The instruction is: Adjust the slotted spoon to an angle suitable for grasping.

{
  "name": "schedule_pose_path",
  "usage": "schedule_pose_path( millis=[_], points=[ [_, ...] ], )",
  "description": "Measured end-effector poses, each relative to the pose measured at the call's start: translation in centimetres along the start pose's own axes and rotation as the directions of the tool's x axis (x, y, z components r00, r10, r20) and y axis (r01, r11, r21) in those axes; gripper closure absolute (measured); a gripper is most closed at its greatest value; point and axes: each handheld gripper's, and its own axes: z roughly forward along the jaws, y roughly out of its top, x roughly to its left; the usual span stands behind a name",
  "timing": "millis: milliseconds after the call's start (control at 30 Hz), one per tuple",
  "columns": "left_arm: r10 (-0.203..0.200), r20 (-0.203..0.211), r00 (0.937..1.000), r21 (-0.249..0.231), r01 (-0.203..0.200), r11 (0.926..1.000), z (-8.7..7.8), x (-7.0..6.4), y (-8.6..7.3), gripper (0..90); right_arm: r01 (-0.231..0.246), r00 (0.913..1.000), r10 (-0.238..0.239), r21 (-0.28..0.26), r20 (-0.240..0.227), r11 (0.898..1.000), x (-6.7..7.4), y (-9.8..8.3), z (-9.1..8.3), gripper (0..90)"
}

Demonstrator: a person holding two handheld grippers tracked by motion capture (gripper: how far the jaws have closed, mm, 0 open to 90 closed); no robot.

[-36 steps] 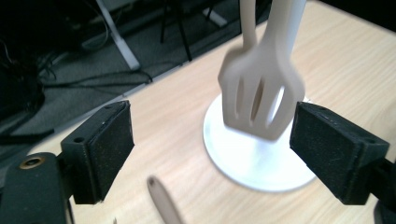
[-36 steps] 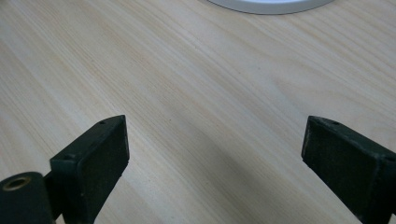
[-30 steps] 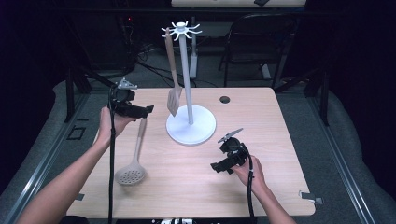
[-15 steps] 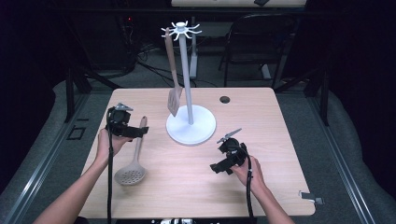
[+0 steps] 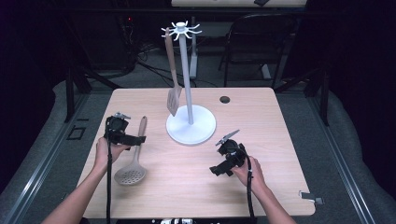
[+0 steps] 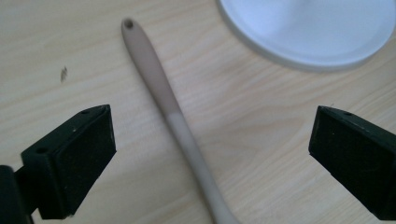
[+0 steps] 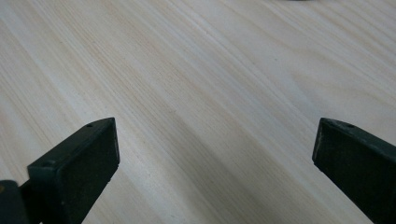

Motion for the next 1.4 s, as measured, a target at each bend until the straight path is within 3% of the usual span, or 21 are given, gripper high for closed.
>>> schedule_pose_path(
  millis=[133, 233, 367, 633, 833, 900, 1100, 1233, 1400],
  points=[
    [0.001, -0.033, 0.9995, 0.018, 0.0, 0.9998, 1.0, 0.3, -0.8, 4.7, -0.003, 1.0, 0.003, 0.0, 0.001, 1.0, -0.2, -0.1, 0.1, 3.3],
    [-0.044, -0.002, 0.999, 0.038, 0.044, 0.9983, 1.8, 0.6, -1.1, 12.4, 0.013, 0.9999, -0.013, 0.007, 0.001, 1.0, 0.0, 0.0, 0.2, 6.4],
    [-0.065, 0.013, 0.9978, 0.066, 0.064, 0.9958, 2.6, 0.8, -1.5, 27.3, 0.024, 0.9997, -0.025, 0.044, 0.008, 0.999, 0.2, 0.1, 0.4, 9.0],
    [-0.053, -0.001, 0.9986, 0.109, 0.053, 0.9926, 3.9, 0.9, -1.8, 53.1, 0.021, 0.9981, -0.025, 0.066, 0.056, 0.998, 0.5, 0.2, 0.6, 15.4],
    [-0.009, -0.027, 0.9996, 0.142, 0.012, 0.9897, 4.5, 0.8, -1.6, 65.9, 0.029, 0.9965, -0.035, 0.078, 0.076, 0.996, 0.6, 0.3, 0.8, 23.7],
    [-0.005, -0.027, 0.9996, 0.141, 0.009, 0.9899, 4.5, 0.8, -1.6, 66.4, 0.012, 0.9967, -0.017, 0.06, 0.079, 0.998, 0.7, 0.3, 0.8, 26.0],
    [0.025, -0.022, 0.9995, 0.147, -0.021, 0.9888, 4.3, 0.9, -1.6, 67.3, 0.028, 0.9948, -0.034, 0.063, 0.096, 0.998, 0.8, 0.4, 0.6, 28.1],
    [0.022, -0.005, 0.9997, 0.147, -0.022, 0.9889, 4.1, 1.2, -1.6, 68.6, 0.007, 0.9971, -0.011, 0.055, 0.076, 0.998, 0.8, 0.3, 0.7, 28.3],
    [0.023, 0.018, 0.9996, 0.149, -0.025, 0.9885, 3.6, 1.4, -2.0, 70.5, 0.011, 0.9961, -0.016, 0.068, 0.086, 0.998, 0.6, 0.3, 0.6, 28.6]
  ],
)
